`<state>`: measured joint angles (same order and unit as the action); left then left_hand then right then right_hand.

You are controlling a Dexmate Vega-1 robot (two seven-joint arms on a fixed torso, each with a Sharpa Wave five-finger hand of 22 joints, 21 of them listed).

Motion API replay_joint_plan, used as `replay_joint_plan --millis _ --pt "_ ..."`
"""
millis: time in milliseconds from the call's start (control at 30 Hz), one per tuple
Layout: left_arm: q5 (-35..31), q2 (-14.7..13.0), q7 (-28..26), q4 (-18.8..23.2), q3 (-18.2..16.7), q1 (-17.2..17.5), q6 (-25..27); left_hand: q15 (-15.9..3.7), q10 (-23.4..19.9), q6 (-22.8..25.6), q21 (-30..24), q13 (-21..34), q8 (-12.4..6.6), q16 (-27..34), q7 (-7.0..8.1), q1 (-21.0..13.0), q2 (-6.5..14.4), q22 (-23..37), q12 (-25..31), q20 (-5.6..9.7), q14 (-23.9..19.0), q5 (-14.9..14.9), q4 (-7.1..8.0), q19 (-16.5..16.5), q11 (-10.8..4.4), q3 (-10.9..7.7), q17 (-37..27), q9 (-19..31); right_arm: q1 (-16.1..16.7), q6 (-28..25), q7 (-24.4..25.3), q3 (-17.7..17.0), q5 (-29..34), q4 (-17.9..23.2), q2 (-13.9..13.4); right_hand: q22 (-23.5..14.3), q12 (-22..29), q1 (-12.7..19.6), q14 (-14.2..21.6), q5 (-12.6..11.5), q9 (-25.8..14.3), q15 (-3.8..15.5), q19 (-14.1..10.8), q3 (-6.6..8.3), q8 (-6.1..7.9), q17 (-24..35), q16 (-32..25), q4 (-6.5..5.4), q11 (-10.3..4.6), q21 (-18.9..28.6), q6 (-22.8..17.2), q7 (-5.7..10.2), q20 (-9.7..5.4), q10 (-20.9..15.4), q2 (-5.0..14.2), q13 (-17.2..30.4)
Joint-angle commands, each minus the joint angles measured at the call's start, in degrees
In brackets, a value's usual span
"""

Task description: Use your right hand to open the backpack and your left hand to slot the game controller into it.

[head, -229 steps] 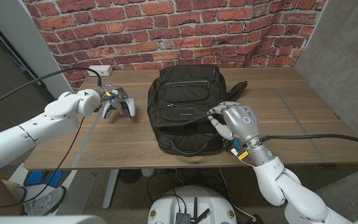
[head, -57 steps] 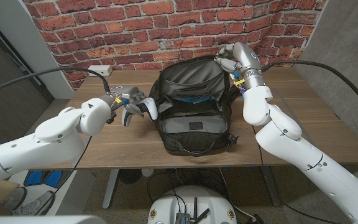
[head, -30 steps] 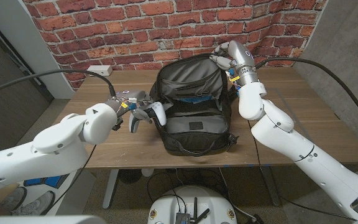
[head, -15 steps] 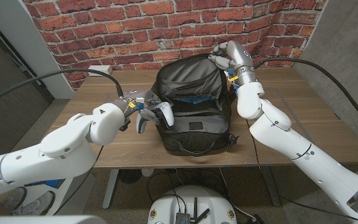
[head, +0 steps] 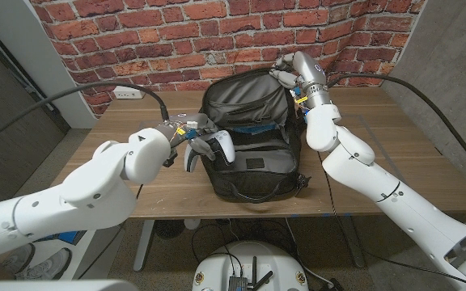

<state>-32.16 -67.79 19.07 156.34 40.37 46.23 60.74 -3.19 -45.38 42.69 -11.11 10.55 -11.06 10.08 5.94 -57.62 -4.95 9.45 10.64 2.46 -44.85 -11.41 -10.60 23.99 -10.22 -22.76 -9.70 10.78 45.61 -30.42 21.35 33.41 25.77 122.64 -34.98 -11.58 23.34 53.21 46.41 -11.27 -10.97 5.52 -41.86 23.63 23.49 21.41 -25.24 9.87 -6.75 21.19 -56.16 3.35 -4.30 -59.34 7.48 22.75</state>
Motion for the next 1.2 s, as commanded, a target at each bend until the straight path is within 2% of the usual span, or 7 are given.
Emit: replay_joint_plan --millis 33,333,567,1033,1200 --pt "-3.6 2.8 8.1 0.6 4.2 -5.8 2.2 -10.44 -2.3 4.1 -0.3 0.1 -0.32 0.2 0.29 -2.1 7.6 0.3 0.3 8.68 -2.4 -0.3 0.7 0.9 -1.8 -1.05 -0.1 0.2 -1.2 1.4 0.1 0.4 -0.6 -1.8 0.6 -0.2 0.2 1.1 0.6 -0.2 -1.2 7.22 0.2 0.08 0.17 0.3 0.2 -0.27 0.13 0.4 -0.5 0.11 -6.93 -0.2 1.24 0.4" --pt "-1.2 5.6 9.2 -1.1 4.5 -7.7 0.9 -10.33 -1.8 3.6 -0.9 0.1 -0.17 -0.1 -0.11 -1.6 7.9 0.5 0.2 8.39 -1.9 -0.4 0.88 2.6 -1.79 -1.27 0.1 0.2 -1.2 1.6 0.5 0.3 -0.8 -2.2 0.8 -0.1 0.2 1.1 0.6 -0.2 -1.2 7.19 0.2 0.04 0.1 0.3 0.3 -0.31 0.2 0.5 -0.4 0.11 -6.96 -0.1 1.24 0.5" --pt "-1.6 7.8 10.6 -2.4 7.4 -10.3 0.8 -10.35 -1.8 3.5 -1.1 0.1 -0.15 0.0 -0.43 -1.3 8.1 0.5 0.3 8.5 -1.9 -0.4 0.93 3.4 -1.76 -1.47 0.0 0.3 -0.8 2.1 1.0 0.0 -1.1 -2.1 0.7 -0.1 0.2 1.1 0.5 -0.2 -1.2 7.15 0.2 0.04 0.01 0.3 0.4 -0.36 0.21 0.6 -0.3 0.16 -6.96 -0.1 1.3 0.7" --pt "0.2 12.0 11.9 -6.5 10.4 -14.4 -2.7 -10.22 -1.8 3.5 -1.4 0.1 -0.15 0.0 -0.92 -0.7 8.4 0.6 0.4 8.44 -2.0 -0.4 1.09 4.7 -1.73 -1.66 0.1 0.3 -1.2 3.3 1.3 -0.3 -1.9 -3.1 1.0 -0.1 0.1 1.1 0.6 -0.2 -1.3 7.18 0.3 -0.01 -0.09 0.4 0.5 -0.38 0.19 0.8 -0.3 0.24 -6.97 0.0 1.31 0.9" --pt "0.7 13.3 11.7 -7.8 10.8 -14.8 -4.0 -10.19 -1.8 3.4 -1.5 0.1 -0.11 0.0 -1.07 -0.4 8.4 0.6 0.4 8.47 -2.0 -0.4 1.1 5.2 -1.71 -1.73 0.1 0.3 -0.9 3.6 1.3 -0.5 -2.2 -2.9 0.8 -0.1 0.1 1.1 0.6 -0.2 -1.3 7.22 0.3 -0.02 -0.13 0.5 0.5 -0.37 0.28 0.9 -0.2 0.18 -7.0 0.0 1.33 1.0"
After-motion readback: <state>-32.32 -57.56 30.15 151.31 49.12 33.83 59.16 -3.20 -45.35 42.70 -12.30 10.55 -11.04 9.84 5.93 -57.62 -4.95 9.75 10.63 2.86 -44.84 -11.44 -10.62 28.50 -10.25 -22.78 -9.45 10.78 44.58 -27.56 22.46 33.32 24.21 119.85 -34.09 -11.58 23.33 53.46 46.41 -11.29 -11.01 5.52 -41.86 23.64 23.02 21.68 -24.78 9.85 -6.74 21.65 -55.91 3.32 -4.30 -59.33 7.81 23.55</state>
